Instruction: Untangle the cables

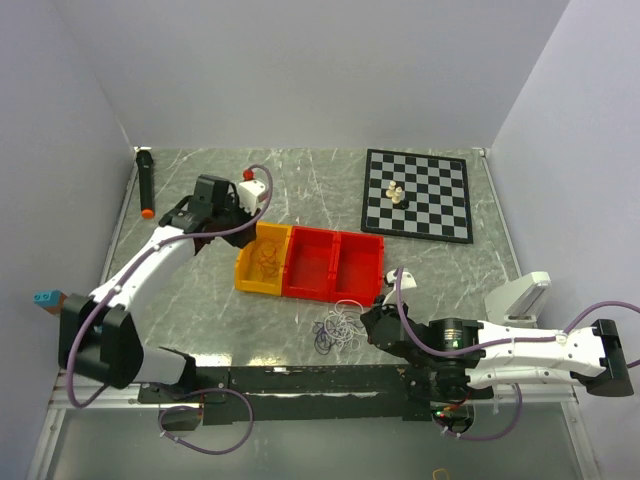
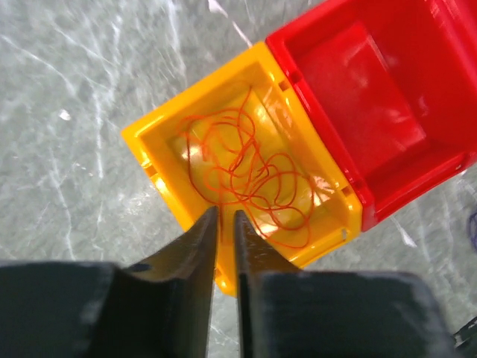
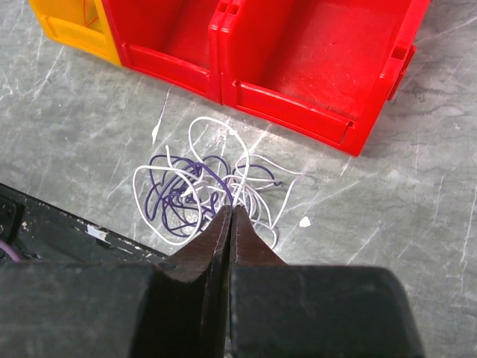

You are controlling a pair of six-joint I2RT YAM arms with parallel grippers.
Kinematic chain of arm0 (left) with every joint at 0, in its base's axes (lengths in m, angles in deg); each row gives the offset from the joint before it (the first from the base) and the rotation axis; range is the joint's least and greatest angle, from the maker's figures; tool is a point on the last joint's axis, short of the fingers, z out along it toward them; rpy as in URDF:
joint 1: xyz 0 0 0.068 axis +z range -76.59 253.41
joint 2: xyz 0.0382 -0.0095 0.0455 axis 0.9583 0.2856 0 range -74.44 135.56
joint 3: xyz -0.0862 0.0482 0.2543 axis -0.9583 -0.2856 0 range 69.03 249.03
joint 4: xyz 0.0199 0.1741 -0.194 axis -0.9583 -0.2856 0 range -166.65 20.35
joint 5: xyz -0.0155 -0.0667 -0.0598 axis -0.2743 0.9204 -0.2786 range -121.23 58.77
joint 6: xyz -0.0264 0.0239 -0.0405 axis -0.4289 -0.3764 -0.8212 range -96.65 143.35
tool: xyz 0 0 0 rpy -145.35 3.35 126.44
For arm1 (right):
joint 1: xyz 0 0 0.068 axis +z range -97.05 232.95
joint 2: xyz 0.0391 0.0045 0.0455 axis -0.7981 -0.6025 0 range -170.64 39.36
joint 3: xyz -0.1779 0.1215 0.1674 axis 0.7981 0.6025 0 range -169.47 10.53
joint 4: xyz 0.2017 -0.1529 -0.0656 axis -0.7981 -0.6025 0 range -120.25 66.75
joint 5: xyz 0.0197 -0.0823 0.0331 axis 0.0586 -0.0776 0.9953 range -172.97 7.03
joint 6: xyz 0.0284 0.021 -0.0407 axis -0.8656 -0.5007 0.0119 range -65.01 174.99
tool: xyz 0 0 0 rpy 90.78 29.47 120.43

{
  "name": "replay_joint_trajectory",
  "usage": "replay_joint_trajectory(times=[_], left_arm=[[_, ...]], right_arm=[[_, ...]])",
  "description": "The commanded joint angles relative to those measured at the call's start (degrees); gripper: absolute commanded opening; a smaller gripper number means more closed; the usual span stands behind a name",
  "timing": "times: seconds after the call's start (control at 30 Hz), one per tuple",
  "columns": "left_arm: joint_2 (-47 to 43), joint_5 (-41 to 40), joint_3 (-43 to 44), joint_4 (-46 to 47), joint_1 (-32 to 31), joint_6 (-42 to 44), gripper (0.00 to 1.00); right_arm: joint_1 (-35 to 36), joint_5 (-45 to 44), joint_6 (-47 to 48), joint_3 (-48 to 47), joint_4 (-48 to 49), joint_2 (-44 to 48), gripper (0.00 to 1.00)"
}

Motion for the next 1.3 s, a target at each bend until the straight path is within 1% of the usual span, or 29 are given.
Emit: replay_joint_trajectory(times=[0.0,0.07,0.17,0.23,0.3,0.33,0.4,0.47,0.5,0.6,0.67,0.8,0.9,1.03,1.1,1.17,1.27], left_arm=[[4.23,2.48,0.84,-0.03,-0.65,1.09,0.27],[4.94,3.45,0.66,-0.82,-1.62,1.35,0.35],[4.77,5.82,2.24,-2.92,-2.15,1.01,0.57],[4.42,7.93,4.96,-5.29,-2.15,0.13,0.69],[3.98,10.82,8.12,-8.02,-2.15,-0.40,0.76],[3.71,13.02,9.87,-9.77,-2.24,-0.75,0.77],[3.27,15.40,12.52,-11.80,-2.76,-1.19,0.76],[2.75,16.90,13.93,-12.77,-3.99,-1.20,0.76],[2.48,17.25,14.28,-13.30,-4.87,-1.11,0.75],[1.69,16.56,13.33,-14.18,-8.38,0.56,0.74],[1.52,16.11,11.57,-14.36,-10.40,1.88,0.74],[2.57,16.64,8.93,-14.89,-13.48,3.98,0.69],[3.44,16.29,7.17,-14.62,-16.47,5.57,0.69],[5.03,15.41,5.76,-14.36,-20.51,7.06,0.69],[5.64,15.24,5.24,-13.66,-23.06,7.59,0.70],[6.34,15.41,4.97,-13.13,-24.73,8.12,0.71],[7.66,16.03,4.80,-12.34,-26.84,8.91,0.71]], right_arm=[[0.57,-0.89,-0.81,0.59,1.28,0.23,0.00],[0.57,-0.71,-0.98,0.59,1.11,0.40,0.00],[0.57,-0.27,-0.89,0.77,1.02,0.67,0.00],[0.57,0.25,-0.72,0.85,1.11,0.67,0.00],[0.57,1.22,-0.02,0.86,1.46,0.49,0.00],[0.57,1.66,0.07,0.86,1.46,0.23,0.00],[0.57,2.63,0.16,0.68,0.85,-0.21,0.09],[0.57,3.50,-0.02,0.42,0.06,-0.30,0.13],[0.57,4.03,0.07,0.33,-0.29,-0.13,0.17],[0.57,5.00,-0.45,0.24,-1.96,0.93,0.30],[0.66,5.18,-0.72,-0.11,-3.28,2.07,0.34],[0.49,2.82,-0.89,-0.90,-5.13,3.39,0.37],[-0.56,2.01,-0.72,-0.99,-5.66,2.61,0.39],[-6.36,8.59,-1.86,-0.55,-6.36,-2.22,0.40],[-8.29,14.03,-1.34,0.67,-4.26,-3.55,0.42],[-9.44,17.03,-2.12,1.99,-2.85,-4.16,0.43],[-10.15,18.62,-2.30,3.05,-1.62,-3.91,0.43]])
